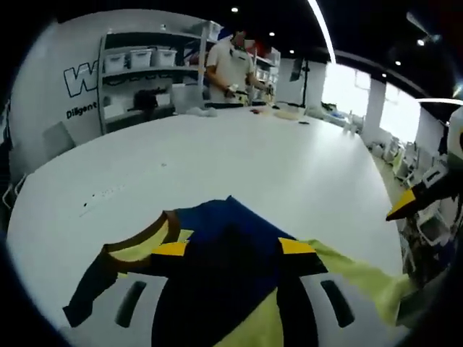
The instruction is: Fold the garment on the visible template until the final outline fits inside the template.
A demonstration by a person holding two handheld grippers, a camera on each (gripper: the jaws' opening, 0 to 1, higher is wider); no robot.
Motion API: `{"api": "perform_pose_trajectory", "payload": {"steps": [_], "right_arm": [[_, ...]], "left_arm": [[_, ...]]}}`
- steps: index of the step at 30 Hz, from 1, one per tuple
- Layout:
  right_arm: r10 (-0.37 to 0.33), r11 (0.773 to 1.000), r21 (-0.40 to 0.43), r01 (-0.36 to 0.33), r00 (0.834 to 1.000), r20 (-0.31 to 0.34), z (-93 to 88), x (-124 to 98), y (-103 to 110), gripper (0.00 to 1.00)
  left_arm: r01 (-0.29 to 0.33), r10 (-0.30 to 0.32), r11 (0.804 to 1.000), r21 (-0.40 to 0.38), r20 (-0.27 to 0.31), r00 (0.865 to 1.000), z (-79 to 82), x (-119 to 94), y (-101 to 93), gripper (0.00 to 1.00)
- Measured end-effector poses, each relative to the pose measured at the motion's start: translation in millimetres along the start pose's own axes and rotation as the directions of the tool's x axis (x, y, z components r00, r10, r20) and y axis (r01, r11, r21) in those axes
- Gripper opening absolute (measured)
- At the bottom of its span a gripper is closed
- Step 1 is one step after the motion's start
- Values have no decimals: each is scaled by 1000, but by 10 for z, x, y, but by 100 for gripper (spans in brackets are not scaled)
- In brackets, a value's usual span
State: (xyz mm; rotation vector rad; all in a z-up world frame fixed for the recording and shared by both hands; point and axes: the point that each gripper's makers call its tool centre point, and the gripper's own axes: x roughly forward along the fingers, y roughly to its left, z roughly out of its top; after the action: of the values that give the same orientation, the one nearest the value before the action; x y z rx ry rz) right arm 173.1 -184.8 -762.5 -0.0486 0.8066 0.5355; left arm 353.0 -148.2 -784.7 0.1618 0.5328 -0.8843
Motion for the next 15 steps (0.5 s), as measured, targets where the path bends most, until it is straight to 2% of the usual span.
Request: {"api": "perform_pose_trajectory", "payload": {"steps": [2, 6, 9, 11, 12, 15], "right_arm": [[5, 1000, -7, -5, 1000, 14, 62, 14, 32, 91], [16, 1000, -14, -16, 999, 42, 167, 52, 103, 91], [36, 999, -19, -35, 998, 52, 217, 94, 178, 91], [60, 998, -22, -59, 997, 46, 236, 160, 270, 91], [72, 997, -27, -71, 996, 45, 241, 185, 313, 92], [100, 995, -26, -99, 993, 68, 315, 291, 479, 91]], "left_arm": [[-19, 19, 1000, 4, 0, 1000, 15, -71, 94, 50], [-47, 48, 998, -38, 23, 999, 51, -215, 264, 68], [-61, 62, 997, -54, 20, 998, 29, -284, 354, 73], [-110, 112, 989, -95, 18, 993, 2, -349, 469, 79], [-108, 110, 990, -87, 23, 994, 2, -359, 482, 84], [-135, 138, 986, -102, 21, 990, -19, -446, 583, 89]]}}
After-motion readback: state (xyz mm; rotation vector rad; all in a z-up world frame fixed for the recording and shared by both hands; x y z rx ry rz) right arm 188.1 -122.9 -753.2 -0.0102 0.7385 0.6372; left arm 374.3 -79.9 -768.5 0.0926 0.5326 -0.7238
